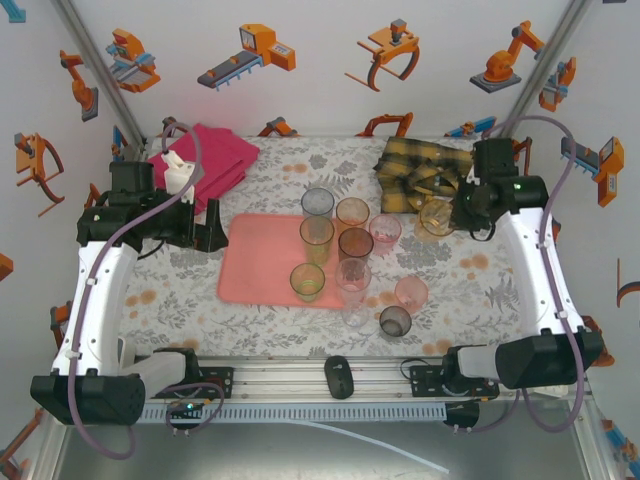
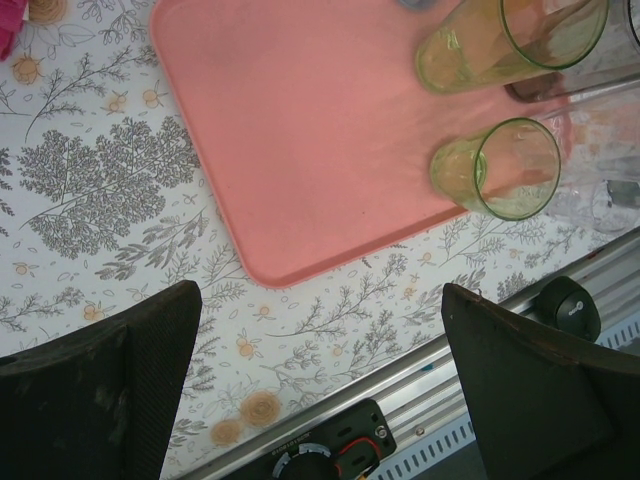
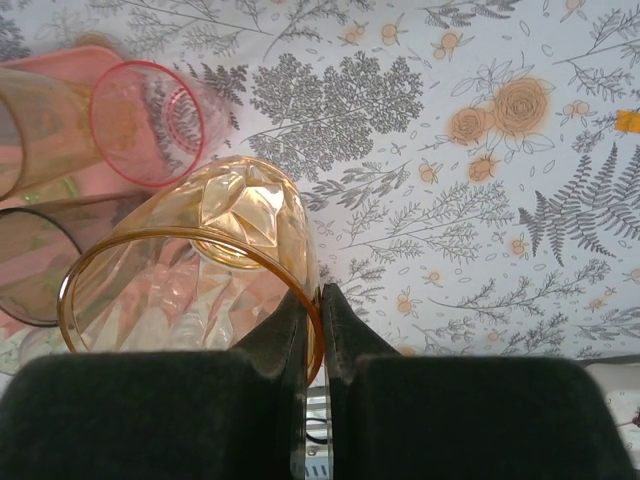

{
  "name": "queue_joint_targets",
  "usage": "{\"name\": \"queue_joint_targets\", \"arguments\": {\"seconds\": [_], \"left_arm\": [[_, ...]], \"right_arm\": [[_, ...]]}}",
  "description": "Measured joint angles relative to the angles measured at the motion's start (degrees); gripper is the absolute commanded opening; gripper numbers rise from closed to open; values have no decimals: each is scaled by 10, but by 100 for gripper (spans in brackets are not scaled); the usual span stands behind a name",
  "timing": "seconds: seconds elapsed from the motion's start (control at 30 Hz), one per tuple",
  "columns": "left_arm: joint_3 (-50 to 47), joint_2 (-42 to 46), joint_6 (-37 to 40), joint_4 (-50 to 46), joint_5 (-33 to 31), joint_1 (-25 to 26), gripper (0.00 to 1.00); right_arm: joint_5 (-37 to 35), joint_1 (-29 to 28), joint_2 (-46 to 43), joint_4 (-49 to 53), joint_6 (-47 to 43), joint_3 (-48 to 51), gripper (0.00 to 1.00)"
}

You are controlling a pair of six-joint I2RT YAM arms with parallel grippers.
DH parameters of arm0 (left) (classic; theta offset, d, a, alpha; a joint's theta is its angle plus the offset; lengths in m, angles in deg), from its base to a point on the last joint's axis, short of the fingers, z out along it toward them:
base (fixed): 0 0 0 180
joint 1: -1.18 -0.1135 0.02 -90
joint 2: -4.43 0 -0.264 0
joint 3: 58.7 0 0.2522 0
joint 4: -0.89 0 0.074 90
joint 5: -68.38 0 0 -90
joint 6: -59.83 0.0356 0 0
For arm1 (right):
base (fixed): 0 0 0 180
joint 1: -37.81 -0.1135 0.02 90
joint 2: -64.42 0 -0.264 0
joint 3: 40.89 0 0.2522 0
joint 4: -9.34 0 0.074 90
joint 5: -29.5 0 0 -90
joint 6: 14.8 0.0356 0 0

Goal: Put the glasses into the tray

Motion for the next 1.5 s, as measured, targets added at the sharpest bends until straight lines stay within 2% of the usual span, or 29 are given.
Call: {"name": "queue_joint_targets", "arguments": {"seconds": [0.27,0.87,1.2,1.5], "left_arm": [[0,0,0,2,-1,0,98],[0,-1,-18,9,-40,-14,99],[1,-1,-48,17,-35,-74,99],[10,4,-55,18,-27,-91,99]], "right_arm": [[-13,-63,59,46,-2,-129,3],[-58,-312,344,126,-2,-549,4],[-58,-437,416,129,-3,-582,4],[-61,-521,432,129,-4,-581,4]]}}
